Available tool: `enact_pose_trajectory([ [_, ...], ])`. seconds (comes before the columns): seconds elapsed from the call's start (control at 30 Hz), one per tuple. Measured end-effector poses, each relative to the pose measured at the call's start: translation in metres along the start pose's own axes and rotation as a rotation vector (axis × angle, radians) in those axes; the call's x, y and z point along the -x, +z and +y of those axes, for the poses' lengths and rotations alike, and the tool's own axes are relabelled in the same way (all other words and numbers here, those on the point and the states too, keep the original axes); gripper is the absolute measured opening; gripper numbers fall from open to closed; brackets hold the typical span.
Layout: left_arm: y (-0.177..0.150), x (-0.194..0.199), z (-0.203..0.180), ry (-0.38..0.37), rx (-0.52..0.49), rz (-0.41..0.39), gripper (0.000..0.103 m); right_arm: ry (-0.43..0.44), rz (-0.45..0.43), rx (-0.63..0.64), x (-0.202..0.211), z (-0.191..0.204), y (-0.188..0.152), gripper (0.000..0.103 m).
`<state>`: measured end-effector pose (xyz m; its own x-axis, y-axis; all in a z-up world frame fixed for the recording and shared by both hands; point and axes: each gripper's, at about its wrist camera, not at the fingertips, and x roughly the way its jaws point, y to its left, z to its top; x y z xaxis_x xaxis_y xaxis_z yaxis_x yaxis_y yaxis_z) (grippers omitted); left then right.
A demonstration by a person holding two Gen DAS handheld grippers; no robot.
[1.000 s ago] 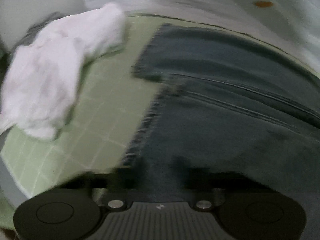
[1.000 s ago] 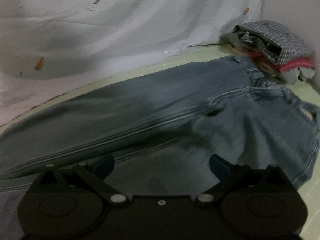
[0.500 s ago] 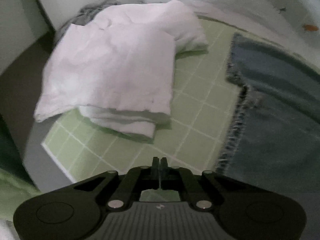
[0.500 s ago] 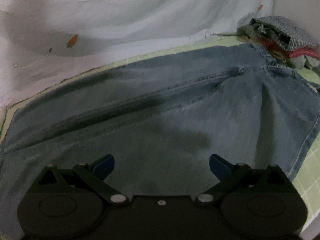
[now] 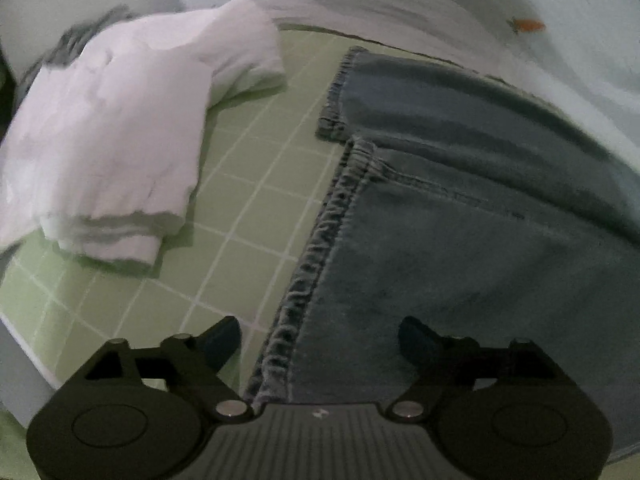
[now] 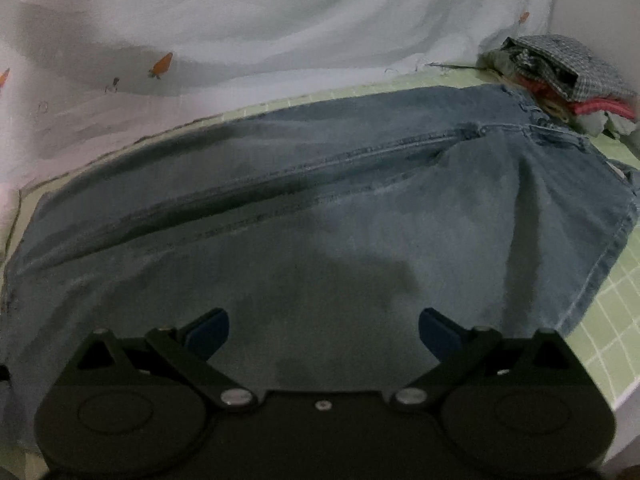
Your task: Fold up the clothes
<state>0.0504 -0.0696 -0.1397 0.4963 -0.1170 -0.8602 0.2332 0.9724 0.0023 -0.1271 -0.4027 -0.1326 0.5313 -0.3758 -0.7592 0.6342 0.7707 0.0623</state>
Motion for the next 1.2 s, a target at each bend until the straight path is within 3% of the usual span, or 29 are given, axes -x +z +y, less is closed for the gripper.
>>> enact_pose_trajectory([
  [0.1,-0.008,0.005,0.000,0.002,0.002,-0.038,0.082,-0.008,0.006,0.081,0.003,0.011,-0.005,0.103],
  [0.17,-0.009,0.009,0.001,0.010,-0.008,-0.049,0.046,0.008,0.012,0.101,0.004,0.017,-0.007,0.103],
  [0.2,-0.010,0.011,0.001,0.016,-0.015,-0.052,0.036,0.021,0.016,0.102,0.003,0.020,-0.008,0.103],
  [0.23,-0.010,0.012,0.001,0.022,-0.022,-0.055,0.020,0.033,0.020,0.108,0.003,0.023,-0.008,0.103],
  [0.37,-0.011,0.018,0.005,0.055,-0.034,-0.063,0.016,0.067,0.025,0.147,0.000,0.035,-0.008,0.103],
  [0.53,-0.013,0.021,0.037,0.111,0.074,-0.043,0.017,0.100,0.017,0.145,0.006,0.036,-0.006,0.103],
  [0.7,-0.007,0.023,0.035,0.137,0.116,-0.024,0.024,0.104,0.017,0.072,0.006,0.011,-0.006,0.103],
  [0.83,-0.005,0.036,0.038,0.096,0.179,-0.029,0.051,0.099,-0.022,-0.040,0.004,-0.014,-0.001,0.103],
  [0.93,-0.003,0.047,0.021,0.073,0.187,-0.053,0.068,0.099,-0.040,-0.119,-0.001,-0.036,0.003,0.103],
  [1.2,0.002,0.076,-0.034,0.017,0.192,-0.115,0.087,0.084,-0.050,-0.392,-0.017,-0.133,0.005,0.103],
])
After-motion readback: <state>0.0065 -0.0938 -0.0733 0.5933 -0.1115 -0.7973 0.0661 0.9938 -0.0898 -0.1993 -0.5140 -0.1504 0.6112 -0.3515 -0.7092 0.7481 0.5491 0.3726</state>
